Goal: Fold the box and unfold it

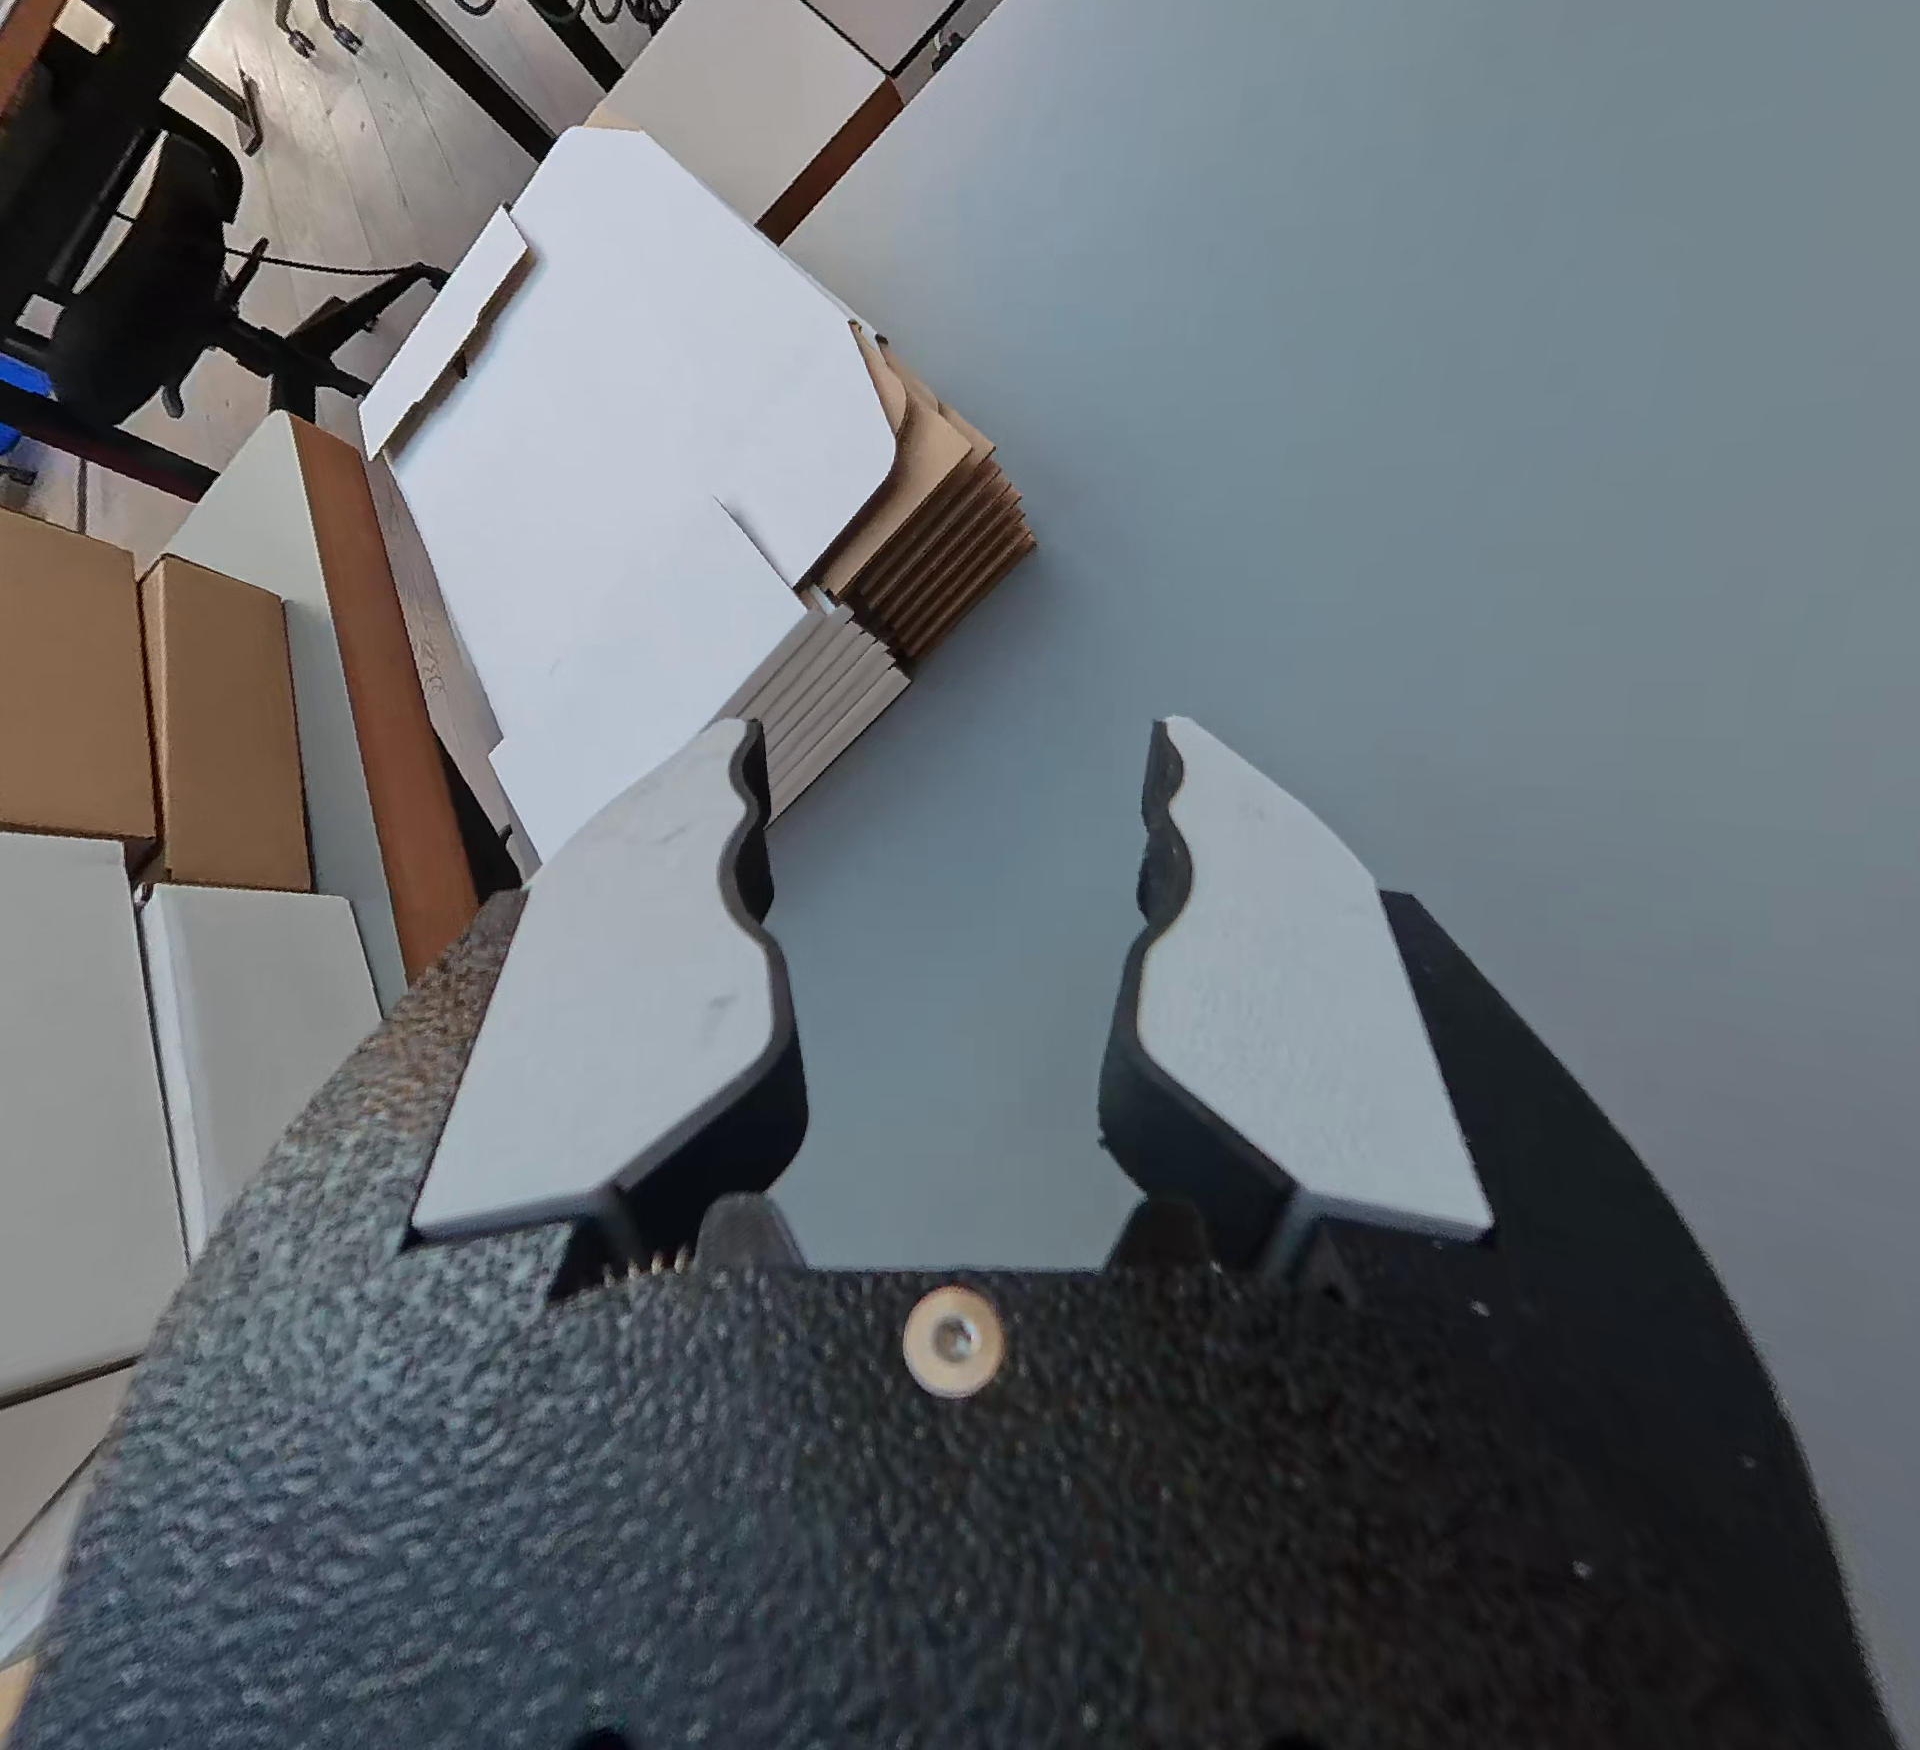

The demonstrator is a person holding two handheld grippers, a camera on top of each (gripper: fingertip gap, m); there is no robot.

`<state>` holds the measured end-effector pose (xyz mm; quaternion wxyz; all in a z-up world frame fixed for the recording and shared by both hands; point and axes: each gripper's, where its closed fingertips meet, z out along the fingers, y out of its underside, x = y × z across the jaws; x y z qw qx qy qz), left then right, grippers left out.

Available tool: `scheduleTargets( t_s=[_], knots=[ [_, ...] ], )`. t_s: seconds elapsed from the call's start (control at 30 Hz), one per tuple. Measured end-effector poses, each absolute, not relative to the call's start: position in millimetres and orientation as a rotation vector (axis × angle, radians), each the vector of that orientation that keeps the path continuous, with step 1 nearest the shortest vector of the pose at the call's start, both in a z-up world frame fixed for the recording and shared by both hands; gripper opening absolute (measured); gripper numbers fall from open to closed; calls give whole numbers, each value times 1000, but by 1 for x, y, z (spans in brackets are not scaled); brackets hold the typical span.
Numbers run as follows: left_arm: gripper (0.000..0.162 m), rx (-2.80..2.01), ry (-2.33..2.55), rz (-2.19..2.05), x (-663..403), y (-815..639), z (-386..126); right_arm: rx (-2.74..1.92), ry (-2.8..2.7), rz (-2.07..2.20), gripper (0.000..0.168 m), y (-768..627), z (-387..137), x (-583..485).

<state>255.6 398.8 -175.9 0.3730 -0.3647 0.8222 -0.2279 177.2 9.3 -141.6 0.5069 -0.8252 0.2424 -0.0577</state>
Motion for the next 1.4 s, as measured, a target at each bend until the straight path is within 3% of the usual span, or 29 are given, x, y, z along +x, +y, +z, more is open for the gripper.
scheduleTargets(
  t_s=[0.63, 0.97, 1.13, 1.23, 1.3, 1.4],
  knots=[
    [69, -913, 2191, -715, 299, 408, -180, -2002, 600, -63, 47, 14, -162, 165],
    [63, -734, 2211, -518, 319, 416, -193, -2030, 610, -29, 47, 14, -177, 164],
    [78, -700, 2285, -300, 323, 433, -216, -2052, 617, -31, 47, 9, -183, 165],
    [72, -750, 2267, -339, 325, 433, -216, -2047, 631, -17, 47, 9, -184, 167],
    [56, -785, 2266, -417, 323, 430, -210, -2046, 631, -17, 47, 9, -184, 167],
    [46, -733, 2326, -450, 310, 423, -206, -2052, 620, -31, 47, 9, -184, 167]
  ],
)
